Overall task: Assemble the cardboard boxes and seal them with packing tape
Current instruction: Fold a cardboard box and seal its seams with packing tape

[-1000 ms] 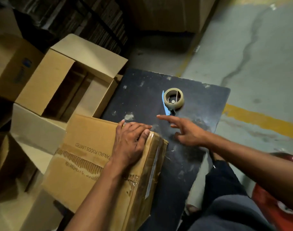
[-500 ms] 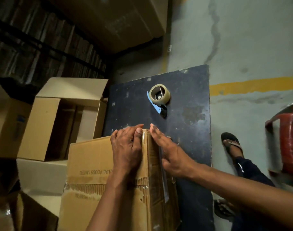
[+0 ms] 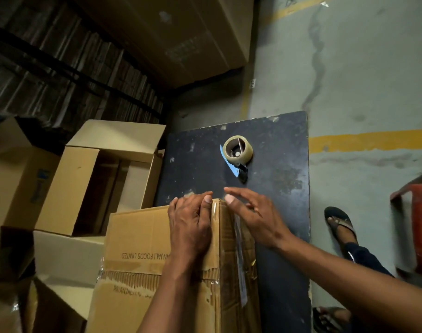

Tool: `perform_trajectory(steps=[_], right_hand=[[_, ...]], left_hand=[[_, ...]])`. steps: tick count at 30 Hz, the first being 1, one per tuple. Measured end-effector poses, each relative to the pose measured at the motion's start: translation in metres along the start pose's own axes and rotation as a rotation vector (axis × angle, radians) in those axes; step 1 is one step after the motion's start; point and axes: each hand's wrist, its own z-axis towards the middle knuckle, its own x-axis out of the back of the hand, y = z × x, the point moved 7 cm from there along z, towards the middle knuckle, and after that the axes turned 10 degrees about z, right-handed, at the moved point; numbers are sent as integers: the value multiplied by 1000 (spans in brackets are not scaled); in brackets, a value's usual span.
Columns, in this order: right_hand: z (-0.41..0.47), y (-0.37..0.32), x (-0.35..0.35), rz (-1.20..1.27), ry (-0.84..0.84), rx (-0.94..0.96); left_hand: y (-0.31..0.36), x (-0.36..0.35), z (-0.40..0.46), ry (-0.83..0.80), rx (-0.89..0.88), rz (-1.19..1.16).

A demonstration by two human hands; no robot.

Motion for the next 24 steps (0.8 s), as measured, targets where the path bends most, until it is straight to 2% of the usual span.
perform_trajectory(steps=[2, 5, 9, 12, 18, 21, 22, 24], right_hand=[[20, -18, -7, -56, -34, 34], [45, -24, -19, -55, -203, 14], [62, 0, -16, 165, -397, -46], [69, 15, -14, 221, -435, -39], [75, 38, 4, 15, -499, -90], [78, 52, 22, -332, -552, -132], [79, 53, 29, -410, -537, -137], [80, 38, 35, -368, -462, -70]], left_hand=[[-1, -2, 3, 4, 10, 23], [-5, -4, 6, 1, 23, 31], [-5, -3, 5, 28, 9, 21], [-4, -2, 4, 37, 6, 24], [-5, -3, 3, 34, 8, 21], [-5, -3, 3, 40, 17, 29], [-6, -3, 1, 46, 24, 19], [-8, -2, -1, 59, 38, -15]])
